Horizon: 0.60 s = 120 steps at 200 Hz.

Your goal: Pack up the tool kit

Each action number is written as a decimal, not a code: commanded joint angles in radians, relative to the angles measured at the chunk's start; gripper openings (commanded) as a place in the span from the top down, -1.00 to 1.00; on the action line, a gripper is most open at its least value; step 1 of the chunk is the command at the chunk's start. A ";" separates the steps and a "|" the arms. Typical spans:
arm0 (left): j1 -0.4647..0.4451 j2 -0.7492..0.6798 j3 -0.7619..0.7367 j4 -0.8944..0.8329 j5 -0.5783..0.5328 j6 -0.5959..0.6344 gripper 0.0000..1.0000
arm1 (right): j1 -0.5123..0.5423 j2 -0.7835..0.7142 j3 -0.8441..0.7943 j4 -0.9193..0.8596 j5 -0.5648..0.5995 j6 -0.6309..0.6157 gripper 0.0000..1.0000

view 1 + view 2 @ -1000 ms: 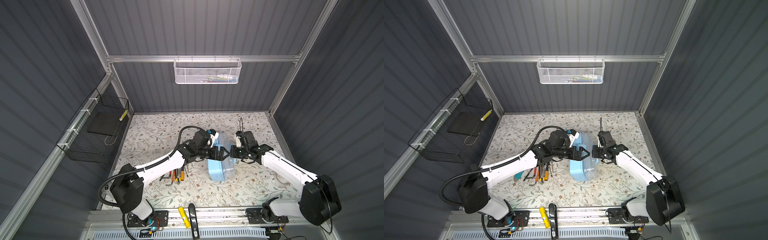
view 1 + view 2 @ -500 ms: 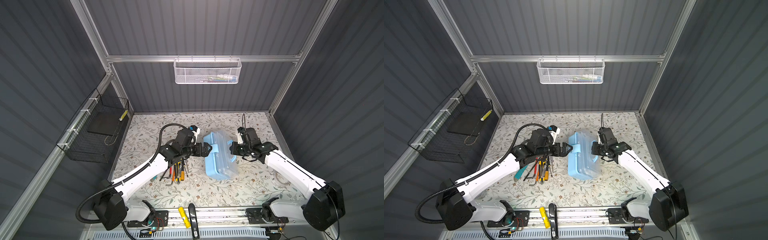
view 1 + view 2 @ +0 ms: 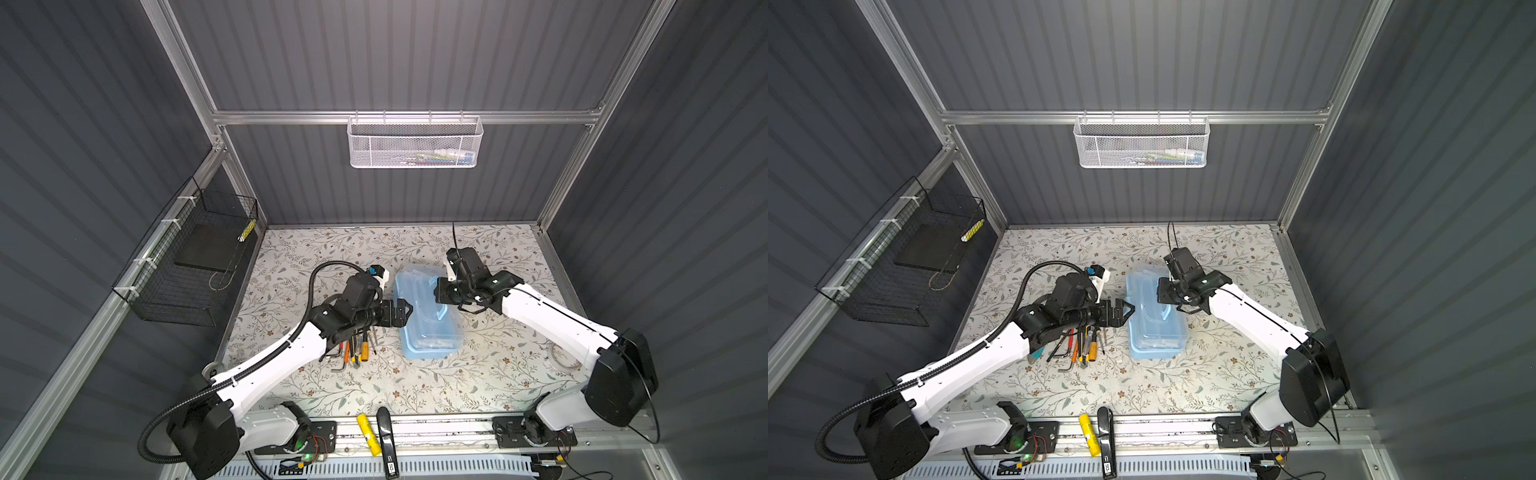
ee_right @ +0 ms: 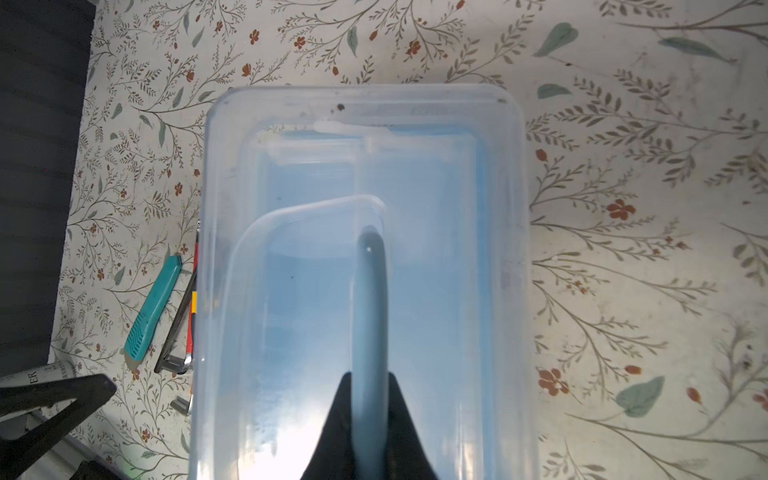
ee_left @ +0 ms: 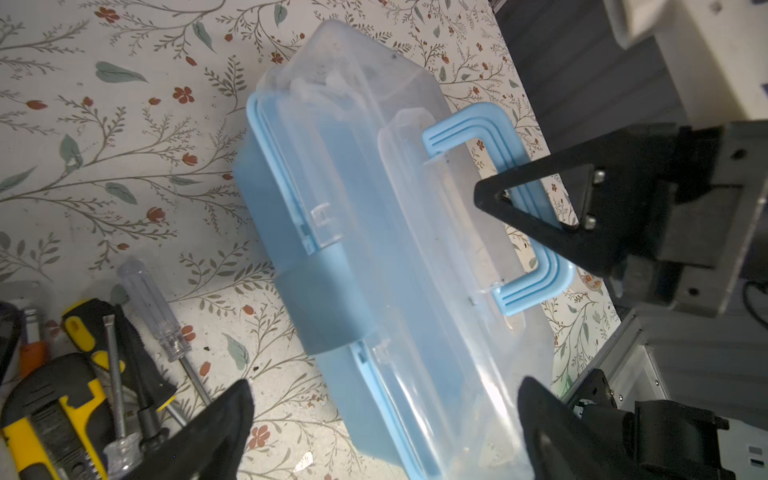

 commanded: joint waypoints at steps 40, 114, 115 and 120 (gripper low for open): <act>0.007 -0.086 -0.063 -0.045 -0.099 -0.015 -0.99 | 0.053 0.064 0.154 -0.120 0.135 -0.042 1.00; 0.013 -0.032 -0.105 -0.031 -0.177 -0.014 -0.99 | -0.044 -0.033 0.069 -0.047 -0.081 -0.046 1.00; 0.014 -0.031 -0.105 -0.031 -0.178 -0.014 -0.99 | -0.048 -0.036 0.066 -0.044 -0.085 -0.046 1.00; 0.016 -0.024 -0.107 -0.027 -0.183 -0.016 -0.99 | -0.065 -0.053 0.046 -0.031 -0.110 -0.047 1.00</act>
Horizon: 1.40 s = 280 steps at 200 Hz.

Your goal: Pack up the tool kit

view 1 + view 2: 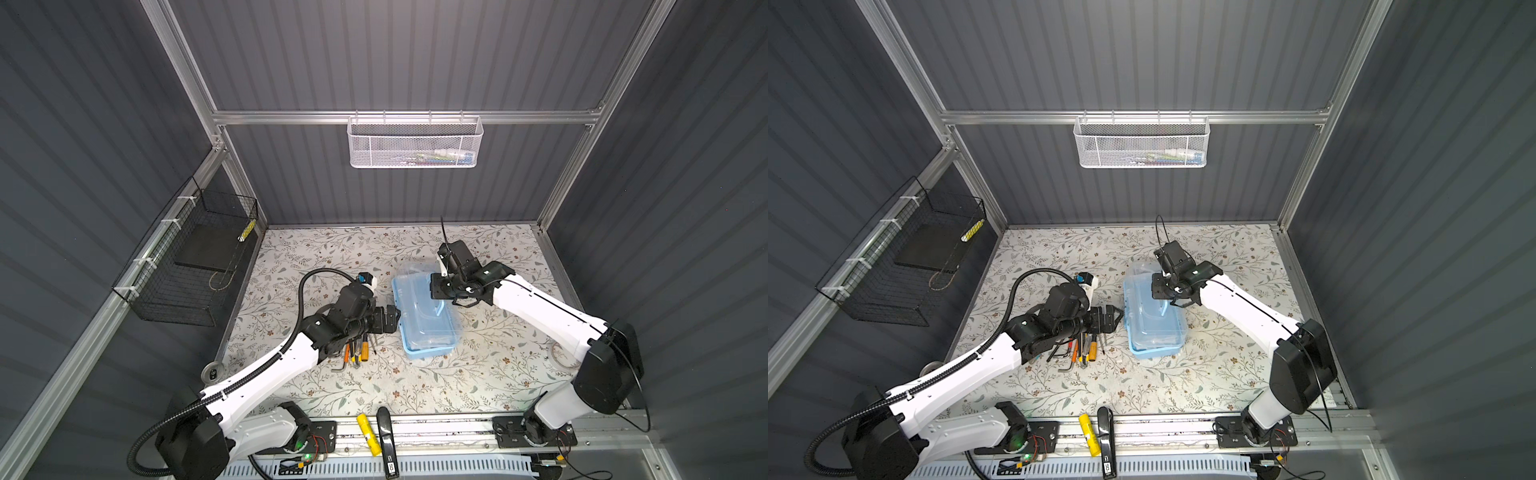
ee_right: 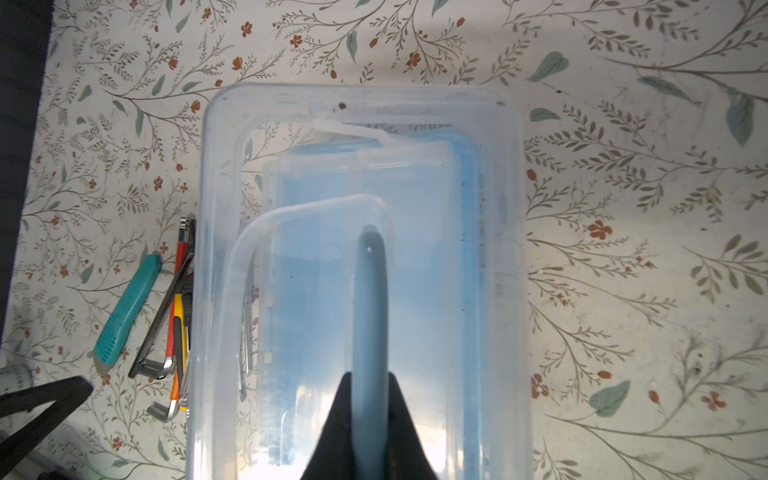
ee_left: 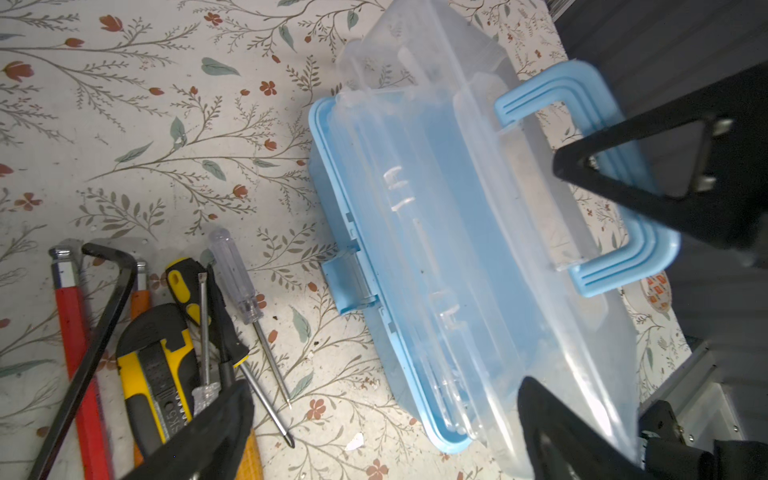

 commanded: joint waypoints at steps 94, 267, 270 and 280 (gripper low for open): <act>0.021 0.289 0.044 0.152 0.069 -0.008 -0.99 | -0.349 -0.238 -0.348 0.369 -0.620 0.090 1.00; 0.022 0.455 0.082 0.183 0.099 -0.002 -0.99 | -0.385 -0.225 -0.363 0.391 -0.648 0.078 1.00; 0.022 0.457 0.082 0.179 0.097 0.000 -0.99 | -0.388 -0.226 -0.363 0.387 -0.647 0.074 1.00; 0.022 0.464 0.087 0.167 0.090 0.001 -0.99 | -0.401 -0.230 -0.357 0.360 -0.638 0.052 1.00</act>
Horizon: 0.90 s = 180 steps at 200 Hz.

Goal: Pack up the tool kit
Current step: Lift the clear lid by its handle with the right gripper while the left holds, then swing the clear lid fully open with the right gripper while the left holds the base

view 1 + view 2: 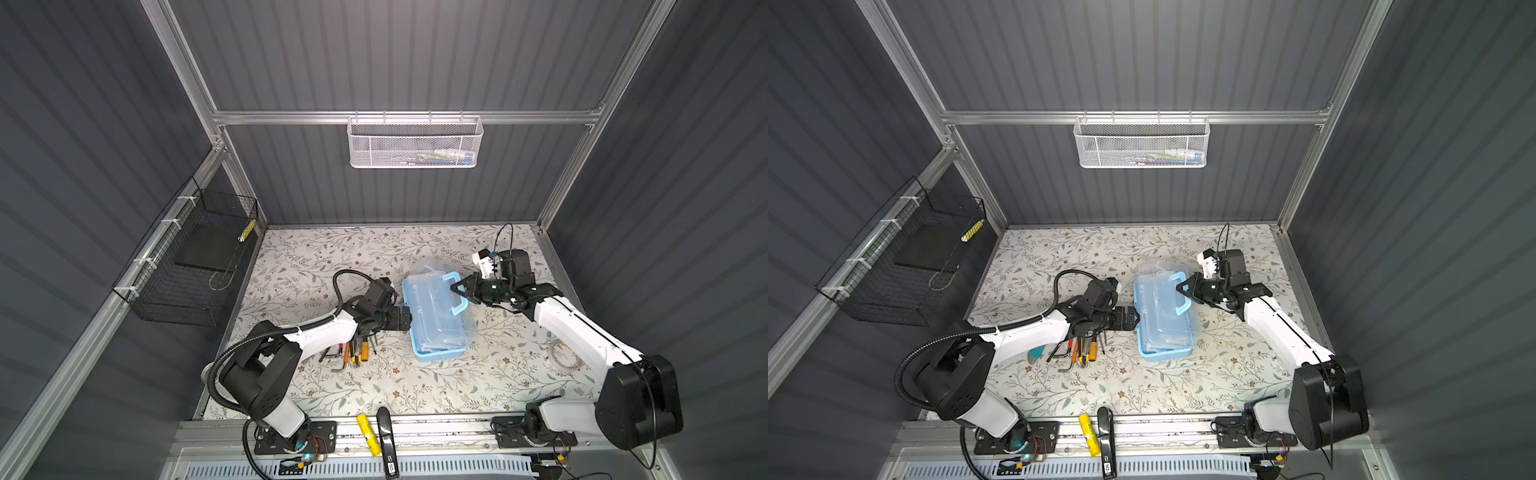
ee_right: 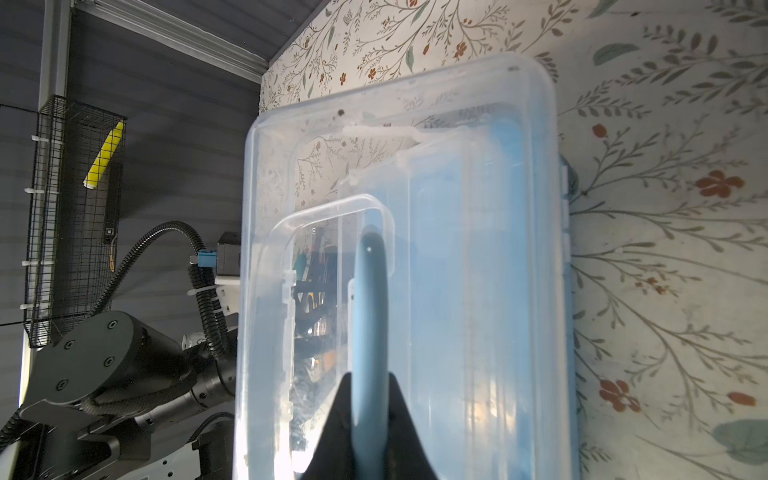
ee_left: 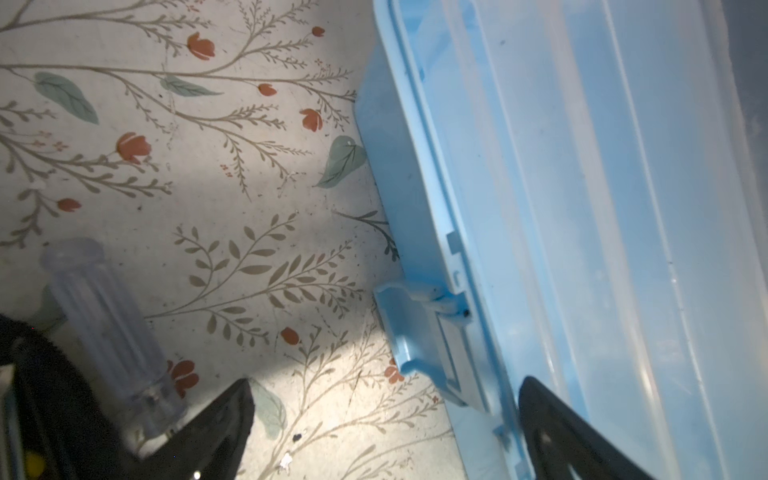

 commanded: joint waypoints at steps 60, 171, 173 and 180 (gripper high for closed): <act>0.007 0.054 0.083 -0.080 0.002 0.008 -0.99 | -0.158 -0.047 0.031 -0.207 0.122 -0.181 1.00; 0.007 0.092 0.112 -0.040 0.077 0.017 -0.99 | -0.352 -0.104 -0.063 -0.255 0.151 -0.229 0.33; 0.007 0.092 0.113 -0.039 0.078 0.018 -0.99 | -0.354 -0.107 -0.063 -0.256 0.153 -0.228 0.32; 0.007 0.092 0.115 -0.038 0.082 0.019 -0.99 | -0.359 -0.116 -0.062 -0.264 0.166 -0.229 0.28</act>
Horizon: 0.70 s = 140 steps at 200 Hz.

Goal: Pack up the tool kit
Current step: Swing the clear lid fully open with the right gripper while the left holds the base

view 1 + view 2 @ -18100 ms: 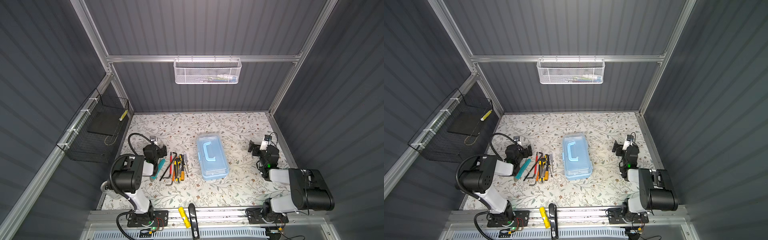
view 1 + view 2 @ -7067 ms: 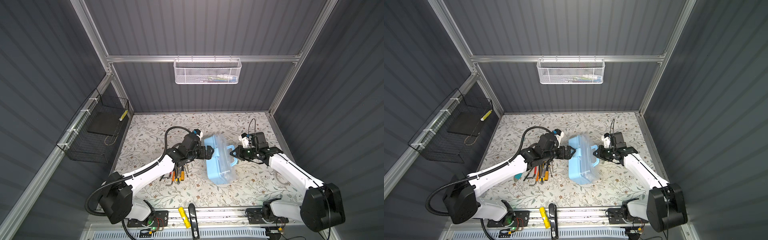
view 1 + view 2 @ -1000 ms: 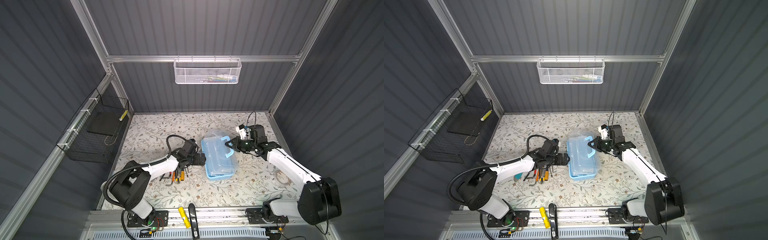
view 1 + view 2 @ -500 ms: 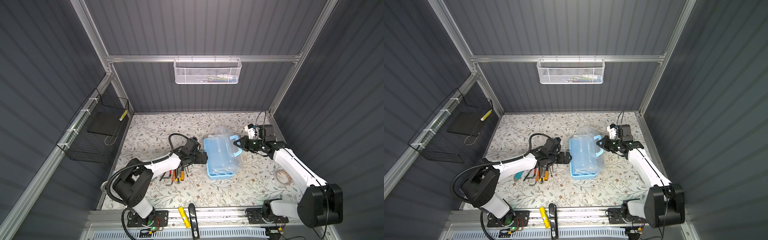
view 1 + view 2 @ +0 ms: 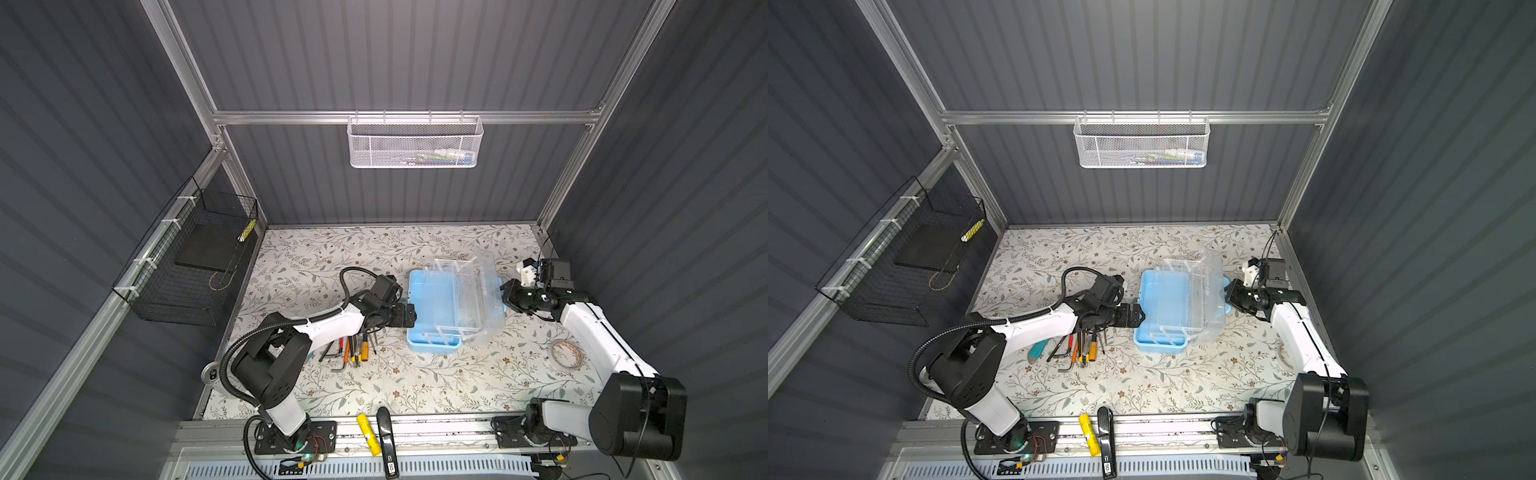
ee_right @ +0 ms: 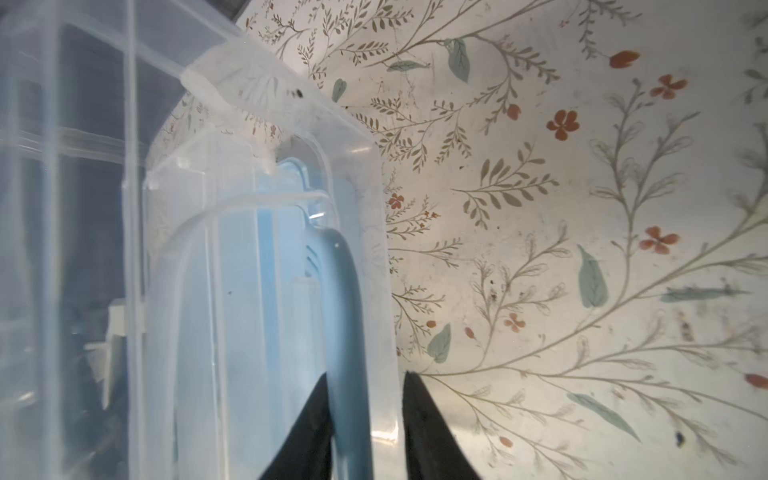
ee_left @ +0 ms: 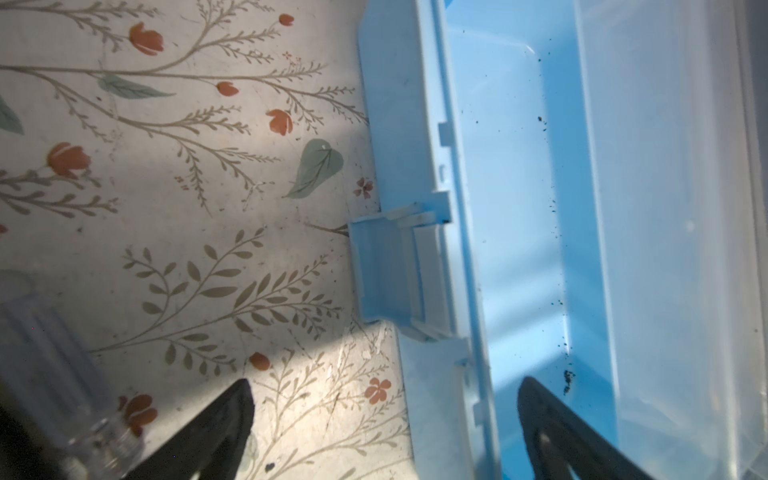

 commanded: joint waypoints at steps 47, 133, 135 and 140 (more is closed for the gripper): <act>0.007 0.012 0.031 0.036 0.063 0.020 -0.99 | -0.062 -0.086 0.020 -0.108 0.095 -0.024 0.17; 0.006 -0.003 -0.002 0.120 0.121 0.036 -0.99 | -0.112 -0.177 0.078 -0.193 0.149 -0.037 0.16; 0.005 -0.003 -0.003 0.122 0.123 0.036 -0.99 | -0.112 -0.176 0.078 -0.193 0.148 -0.037 0.16; 0.005 -0.003 -0.006 0.125 0.125 0.036 -0.99 | -0.111 -0.177 0.078 -0.191 0.142 -0.034 0.16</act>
